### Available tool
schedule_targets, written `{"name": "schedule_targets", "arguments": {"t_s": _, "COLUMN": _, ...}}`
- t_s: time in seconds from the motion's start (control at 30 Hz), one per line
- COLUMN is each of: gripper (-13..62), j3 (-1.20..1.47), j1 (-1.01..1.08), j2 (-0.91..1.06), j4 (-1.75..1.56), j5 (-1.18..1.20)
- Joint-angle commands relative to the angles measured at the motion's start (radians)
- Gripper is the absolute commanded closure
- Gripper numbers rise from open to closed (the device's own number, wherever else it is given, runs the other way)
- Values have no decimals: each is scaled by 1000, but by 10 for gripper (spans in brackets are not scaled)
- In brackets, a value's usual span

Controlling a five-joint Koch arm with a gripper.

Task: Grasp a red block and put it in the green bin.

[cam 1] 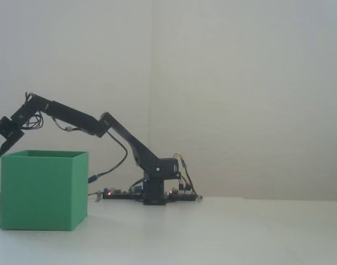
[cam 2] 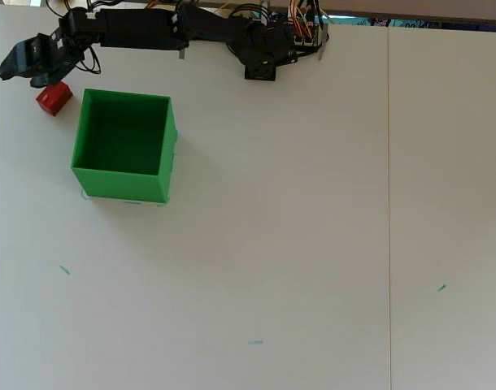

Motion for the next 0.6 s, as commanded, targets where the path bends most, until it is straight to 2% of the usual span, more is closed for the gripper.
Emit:
{"name": "schedule_targets", "arguments": {"t_s": 0.0, "gripper": 163, "j3": -52, "j1": 2, "j2": -34, "j4": -77, "j5": -92}}
{"name": "schedule_targets", "arguments": {"t_s": 0.17, "gripper": 165, "j3": -49, "j1": 28, "j2": -55, "j4": -72, "j5": -187}}
{"name": "schedule_targets", "arguments": {"t_s": 0.37, "gripper": 166, "j3": -48, "j1": 71, "j2": -54, "j4": -66, "j5": -170}}
{"name": "schedule_targets", "arguments": {"t_s": 0.57, "gripper": 166, "j3": -48, "j1": 84, "j2": -51, "j4": -25, "j5": 133}}
